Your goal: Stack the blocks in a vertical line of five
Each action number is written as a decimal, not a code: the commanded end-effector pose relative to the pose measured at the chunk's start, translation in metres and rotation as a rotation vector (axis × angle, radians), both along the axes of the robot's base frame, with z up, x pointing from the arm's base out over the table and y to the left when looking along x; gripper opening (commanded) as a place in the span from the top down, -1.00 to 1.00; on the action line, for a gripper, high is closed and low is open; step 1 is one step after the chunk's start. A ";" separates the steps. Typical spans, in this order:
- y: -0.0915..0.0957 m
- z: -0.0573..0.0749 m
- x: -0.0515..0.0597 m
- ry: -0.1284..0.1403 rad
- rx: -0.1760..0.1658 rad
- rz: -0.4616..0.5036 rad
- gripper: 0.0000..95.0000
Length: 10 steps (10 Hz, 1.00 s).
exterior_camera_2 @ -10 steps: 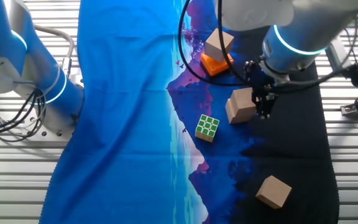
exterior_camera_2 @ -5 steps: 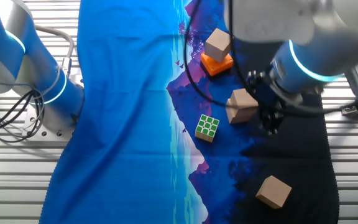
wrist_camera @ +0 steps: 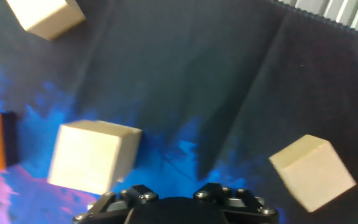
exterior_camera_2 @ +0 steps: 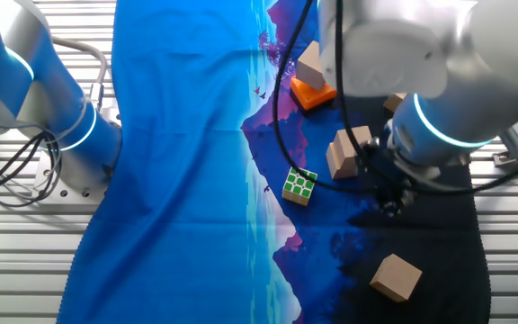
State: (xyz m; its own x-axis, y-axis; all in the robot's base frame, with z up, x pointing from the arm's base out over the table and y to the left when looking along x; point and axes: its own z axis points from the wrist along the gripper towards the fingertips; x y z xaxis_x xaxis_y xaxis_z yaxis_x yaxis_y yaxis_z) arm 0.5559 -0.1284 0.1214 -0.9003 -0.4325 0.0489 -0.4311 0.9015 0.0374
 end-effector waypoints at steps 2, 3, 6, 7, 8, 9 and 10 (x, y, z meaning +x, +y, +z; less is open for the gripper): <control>-0.027 -0.009 0.009 0.001 -0.010 0.093 0.60; -0.031 -0.011 0.014 0.001 -0.023 0.114 0.60; -0.037 -0.018 0.019 0.002 -0.030 0.137 0.60; -0.037 -0.021 0.020 0.001 -0.032 0.141 0.60; -0.037 -0.021 0.020 0.002 -0.036 0.144 0.60; -0.037 -0.020 0.021 0.002 -0.037 0.149 0.60; -0.037 -0.020 0.021 0.001 -0.037 0.153 0.60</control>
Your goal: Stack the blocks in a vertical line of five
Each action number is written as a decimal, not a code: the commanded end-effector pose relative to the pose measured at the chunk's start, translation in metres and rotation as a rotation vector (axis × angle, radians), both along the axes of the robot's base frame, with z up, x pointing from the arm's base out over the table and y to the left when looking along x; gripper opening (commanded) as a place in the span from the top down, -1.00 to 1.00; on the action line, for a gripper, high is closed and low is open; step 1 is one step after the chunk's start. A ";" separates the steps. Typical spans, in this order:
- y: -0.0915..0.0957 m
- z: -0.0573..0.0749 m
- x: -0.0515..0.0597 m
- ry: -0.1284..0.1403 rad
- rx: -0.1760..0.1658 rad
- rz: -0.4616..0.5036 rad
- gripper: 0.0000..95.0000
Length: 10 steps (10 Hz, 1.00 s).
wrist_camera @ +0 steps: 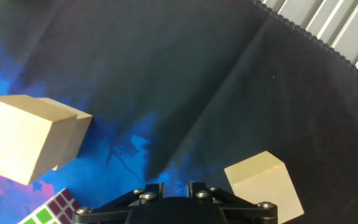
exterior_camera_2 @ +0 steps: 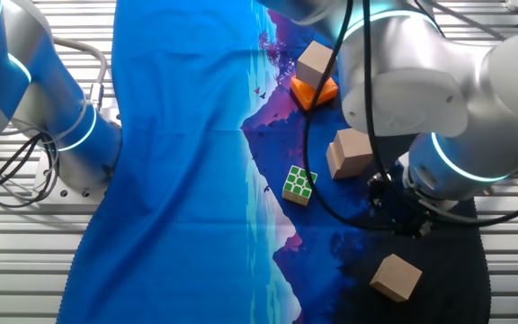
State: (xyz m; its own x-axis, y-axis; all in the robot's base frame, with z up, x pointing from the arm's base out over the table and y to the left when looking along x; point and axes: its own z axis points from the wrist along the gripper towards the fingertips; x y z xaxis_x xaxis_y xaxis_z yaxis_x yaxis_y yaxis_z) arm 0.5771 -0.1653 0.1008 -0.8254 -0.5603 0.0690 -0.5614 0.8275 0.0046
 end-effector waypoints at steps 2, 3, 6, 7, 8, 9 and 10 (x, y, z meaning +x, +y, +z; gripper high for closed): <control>0.000 0.000 0.000 0.000 0.004 0.008 0.60; 0.000 0.002 0.000 -0.002 0.014 0.004 0.60; 0.036 0.025 0.000 0.016 0.015 -0.124 0.60; 0.061 0.035 -0.008 0.022 0.014 -0.201 0.60; 0.090 0.044 -0.020 0.020 0.015 -0.271 0.60; 0.104 0.050 -0.026 0.021 0.014 -0.301 0.60; 0.124 0.058 -0.034 0.025 -0.003 -0.326 0.60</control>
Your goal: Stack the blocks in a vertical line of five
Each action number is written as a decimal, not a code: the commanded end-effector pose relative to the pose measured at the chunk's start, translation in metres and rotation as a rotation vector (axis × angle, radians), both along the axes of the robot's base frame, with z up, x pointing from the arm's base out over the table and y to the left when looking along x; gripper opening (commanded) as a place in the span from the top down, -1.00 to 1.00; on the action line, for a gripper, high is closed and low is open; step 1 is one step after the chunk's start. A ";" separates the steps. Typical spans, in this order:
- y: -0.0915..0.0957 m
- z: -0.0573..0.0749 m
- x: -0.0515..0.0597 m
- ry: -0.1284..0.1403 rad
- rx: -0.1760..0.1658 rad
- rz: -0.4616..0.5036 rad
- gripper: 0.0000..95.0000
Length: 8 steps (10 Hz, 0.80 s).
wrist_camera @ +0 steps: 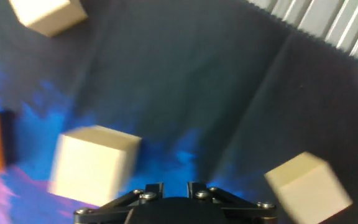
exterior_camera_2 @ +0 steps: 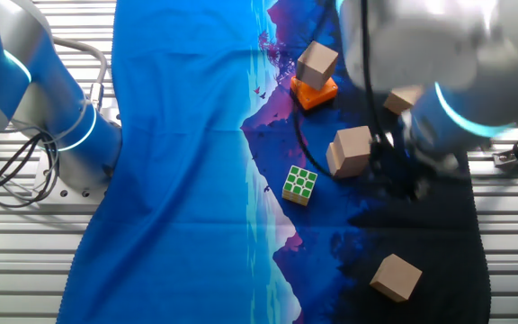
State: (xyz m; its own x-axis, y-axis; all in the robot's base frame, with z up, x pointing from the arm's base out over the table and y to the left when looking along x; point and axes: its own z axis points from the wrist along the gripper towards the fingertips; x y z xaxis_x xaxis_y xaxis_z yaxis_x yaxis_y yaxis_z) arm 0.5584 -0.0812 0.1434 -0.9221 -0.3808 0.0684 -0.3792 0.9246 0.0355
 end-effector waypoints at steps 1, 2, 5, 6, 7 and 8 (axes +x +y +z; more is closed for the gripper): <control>0.054 0.022 -0.022 0.019 -0.033 -0.146 0.60; 0.062 0.024 -0.025 0.018 -0.036 -0.158 0.60; 0.084 0.024 -0.032 0.014 -0.041 -0.174 0.60; 0.091 0.026 -0.035 0.011 -0.043 -0.184 0.60; 0.100 0.027 -0.038 0.007 -0.044 -0.204 0.60; 0.105 0.026 -0.039 0.006 -0.049 -0.210 0.60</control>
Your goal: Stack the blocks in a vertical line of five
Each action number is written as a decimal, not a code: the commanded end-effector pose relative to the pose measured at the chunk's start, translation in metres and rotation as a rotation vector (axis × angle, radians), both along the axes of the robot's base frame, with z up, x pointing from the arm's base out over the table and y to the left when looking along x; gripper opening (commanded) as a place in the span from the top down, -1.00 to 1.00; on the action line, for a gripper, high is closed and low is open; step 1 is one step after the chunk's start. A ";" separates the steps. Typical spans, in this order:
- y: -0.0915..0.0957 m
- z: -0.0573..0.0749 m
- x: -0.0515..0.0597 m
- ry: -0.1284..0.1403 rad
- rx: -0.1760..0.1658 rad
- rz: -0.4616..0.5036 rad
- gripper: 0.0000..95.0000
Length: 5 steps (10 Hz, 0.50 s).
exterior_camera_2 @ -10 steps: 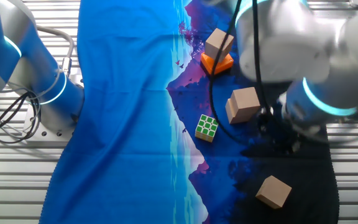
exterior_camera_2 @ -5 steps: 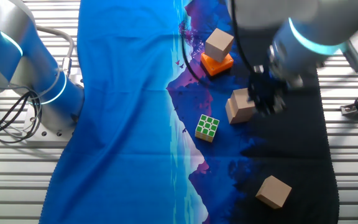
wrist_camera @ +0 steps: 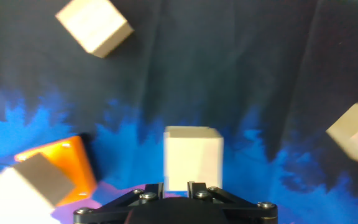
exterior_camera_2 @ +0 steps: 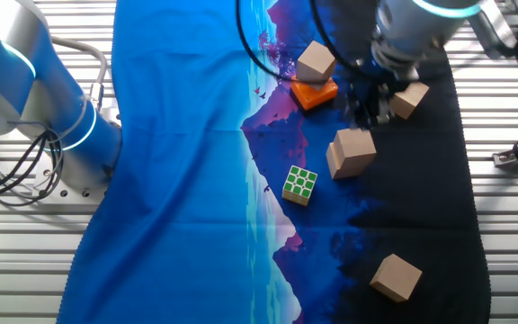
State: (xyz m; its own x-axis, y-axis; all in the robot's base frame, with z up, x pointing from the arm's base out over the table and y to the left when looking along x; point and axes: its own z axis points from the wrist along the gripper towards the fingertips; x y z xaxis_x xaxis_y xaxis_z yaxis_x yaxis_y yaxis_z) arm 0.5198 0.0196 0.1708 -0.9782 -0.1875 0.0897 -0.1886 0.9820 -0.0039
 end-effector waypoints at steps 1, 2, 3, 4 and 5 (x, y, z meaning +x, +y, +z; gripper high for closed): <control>0.006 -0.003 0.000 -0.002 -0.006 -0.012 0.60; 0.007 -0.003 0.000 -0.003 -0.005 -0.012 0.60; 0.007 -0.003 0.000 -0.002 -0.006 -0.012 0.60; 0.007 -0.003 0.000 -0.002 -0.006 -0.012 0.60; 0.005 -0.004 0.000 -0.001 -0.007 -0.010 0.60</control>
